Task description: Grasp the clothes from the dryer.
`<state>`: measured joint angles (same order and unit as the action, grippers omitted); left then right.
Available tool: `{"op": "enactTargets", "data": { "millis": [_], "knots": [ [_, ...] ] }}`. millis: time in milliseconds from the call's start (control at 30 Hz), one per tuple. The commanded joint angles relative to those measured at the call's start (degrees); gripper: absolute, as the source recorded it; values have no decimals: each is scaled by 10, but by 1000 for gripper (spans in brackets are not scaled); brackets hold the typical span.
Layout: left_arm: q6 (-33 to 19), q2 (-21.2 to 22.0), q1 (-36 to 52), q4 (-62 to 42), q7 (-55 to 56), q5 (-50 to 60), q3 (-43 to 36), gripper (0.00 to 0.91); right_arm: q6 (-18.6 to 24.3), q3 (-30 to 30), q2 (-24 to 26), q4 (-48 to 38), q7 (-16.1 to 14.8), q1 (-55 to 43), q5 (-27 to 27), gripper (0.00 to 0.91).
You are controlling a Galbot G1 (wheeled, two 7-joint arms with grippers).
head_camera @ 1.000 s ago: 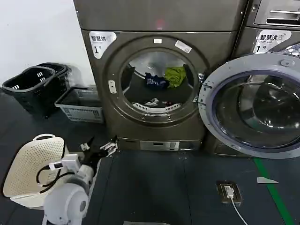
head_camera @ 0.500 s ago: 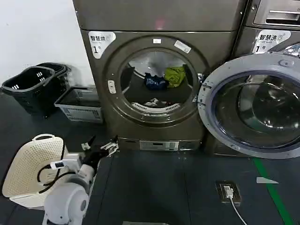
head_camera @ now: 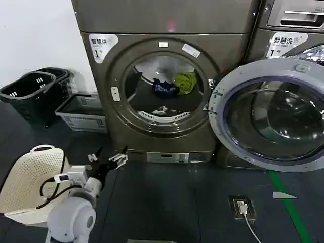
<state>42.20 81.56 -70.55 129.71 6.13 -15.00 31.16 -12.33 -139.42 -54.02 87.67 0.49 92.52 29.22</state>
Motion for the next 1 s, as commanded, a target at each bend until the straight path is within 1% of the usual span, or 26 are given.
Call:
{"op": "enactTargets", "data": {
  "millis": [33, 1000],
  "knots": [
    [28, 0, -1, 0, 0, 1, 0, 907, 1, 0, 0, 0, 0, 0, 1, 907],
    [28, 7, 1, -6, -7, 14, -5, 907, 4, -4, -2, -7, 0, 1, 0, 907]
  ]
}}
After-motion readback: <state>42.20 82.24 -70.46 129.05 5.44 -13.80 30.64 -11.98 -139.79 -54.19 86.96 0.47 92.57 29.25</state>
